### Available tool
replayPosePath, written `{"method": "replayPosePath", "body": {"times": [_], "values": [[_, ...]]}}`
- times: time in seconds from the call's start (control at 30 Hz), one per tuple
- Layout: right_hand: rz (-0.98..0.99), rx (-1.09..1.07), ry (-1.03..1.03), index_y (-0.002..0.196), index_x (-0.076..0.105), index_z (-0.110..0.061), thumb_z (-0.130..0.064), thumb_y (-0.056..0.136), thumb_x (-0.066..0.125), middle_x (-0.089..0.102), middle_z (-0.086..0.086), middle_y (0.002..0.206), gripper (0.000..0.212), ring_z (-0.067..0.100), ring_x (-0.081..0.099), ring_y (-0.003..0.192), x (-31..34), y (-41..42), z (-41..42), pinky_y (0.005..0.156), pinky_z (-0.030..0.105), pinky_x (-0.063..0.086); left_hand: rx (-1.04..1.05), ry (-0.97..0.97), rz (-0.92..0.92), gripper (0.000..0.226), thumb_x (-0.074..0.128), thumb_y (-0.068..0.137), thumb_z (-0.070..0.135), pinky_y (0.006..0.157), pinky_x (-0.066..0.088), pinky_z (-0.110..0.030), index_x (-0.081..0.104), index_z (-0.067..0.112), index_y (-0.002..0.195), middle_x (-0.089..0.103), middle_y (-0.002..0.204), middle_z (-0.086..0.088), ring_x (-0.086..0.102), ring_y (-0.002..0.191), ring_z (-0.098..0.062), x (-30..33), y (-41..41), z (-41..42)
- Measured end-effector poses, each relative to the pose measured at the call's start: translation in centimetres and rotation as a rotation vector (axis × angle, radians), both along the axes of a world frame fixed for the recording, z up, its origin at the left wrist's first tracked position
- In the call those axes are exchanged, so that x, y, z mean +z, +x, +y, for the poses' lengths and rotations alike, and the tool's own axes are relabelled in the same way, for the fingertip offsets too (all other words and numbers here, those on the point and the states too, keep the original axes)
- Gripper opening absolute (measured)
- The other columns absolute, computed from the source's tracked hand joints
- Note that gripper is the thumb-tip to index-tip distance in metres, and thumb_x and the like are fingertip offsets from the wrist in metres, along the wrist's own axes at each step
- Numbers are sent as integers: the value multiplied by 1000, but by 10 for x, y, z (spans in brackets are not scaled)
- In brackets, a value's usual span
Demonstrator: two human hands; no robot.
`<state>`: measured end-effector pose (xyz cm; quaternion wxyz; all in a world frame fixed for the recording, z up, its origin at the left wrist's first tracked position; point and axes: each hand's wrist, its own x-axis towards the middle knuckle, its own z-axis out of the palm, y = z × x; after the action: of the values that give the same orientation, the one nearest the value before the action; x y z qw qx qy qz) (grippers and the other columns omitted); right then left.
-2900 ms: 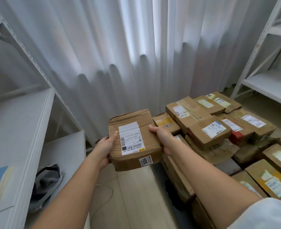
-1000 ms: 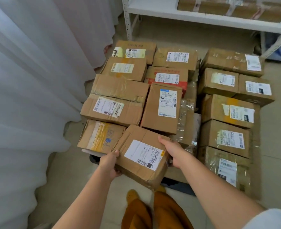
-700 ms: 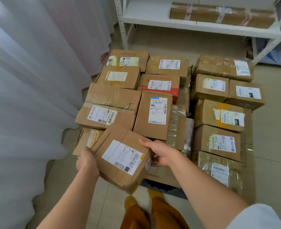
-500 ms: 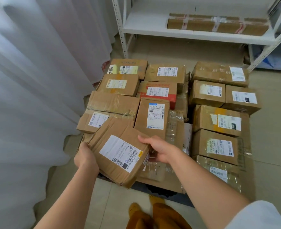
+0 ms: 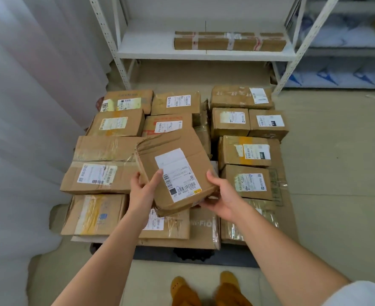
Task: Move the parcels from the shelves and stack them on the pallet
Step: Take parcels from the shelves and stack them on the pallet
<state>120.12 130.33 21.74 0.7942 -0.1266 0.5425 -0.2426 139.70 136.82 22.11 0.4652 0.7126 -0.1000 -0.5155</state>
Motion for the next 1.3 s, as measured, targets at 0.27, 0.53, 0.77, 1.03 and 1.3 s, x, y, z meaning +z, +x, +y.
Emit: {"method": "replayPosePath", "body": {"times": [0.27, 0.53, 0.77, 1.03, 1.3], "values": [[0, -40, 13, 109, 60, -13, -35, 90, 67, 61, 16, 112, 30, 31, 58, 109, -7, -85, -19, 101, 52, 48, -131, 140, -29, 82, 79, 75, 50, 92, 54, -52, 29, 32, 138, 63, 117, 0, 65, 102, -23, 2, -83, -26], [158, 264, 41, 115, 59, -16, -38, 88, 69, 61, 13, 115, 36, 29, 63, 102, -14, -238, -55, 99, 45, 50, -47, 169, 52, 58, 75, 83, 44, 79, 58, -44, 52, 16, 128, 74, 106, -4, 71, 93, -25, -15, -223, -47], [248, 322, 72, 104, 55, -24, -47, 87, 68, 58, 6, 105, 31, 30, 57, 95, -13, -300, -80, 97, 57, 46, 25, 249, 78, 61, 68, 87, 49, 87, 55, -50, 50, 14, 134, 69, 113, -7, 67, 97, -29, -37, -293, -64], [220, 331, 68, 125, 52, -23, -43, 86, 70, 64, 11, 111, 47, 38, 65, 100, -31, -259, -95, 97, 60, 48, 110, 269, 223, 74, 70, 80, 58, 79, 57, -57, 45, 21, 139, 69, 118, -9, 68, 101, -35, -65, -260, -73], [223, 304, 66, 106, 57, -14, -30, 92, 66, 65, 12, 101, 24, 31, 64, 105, -38, -229, -127, 95, 44, 53, 136, 235, 267, 83, 79, 73, 54, 60, 59, -44, 45, 16, 139, 70, 116, -12, 70, 99, -36, -71, -235, -78]]}}
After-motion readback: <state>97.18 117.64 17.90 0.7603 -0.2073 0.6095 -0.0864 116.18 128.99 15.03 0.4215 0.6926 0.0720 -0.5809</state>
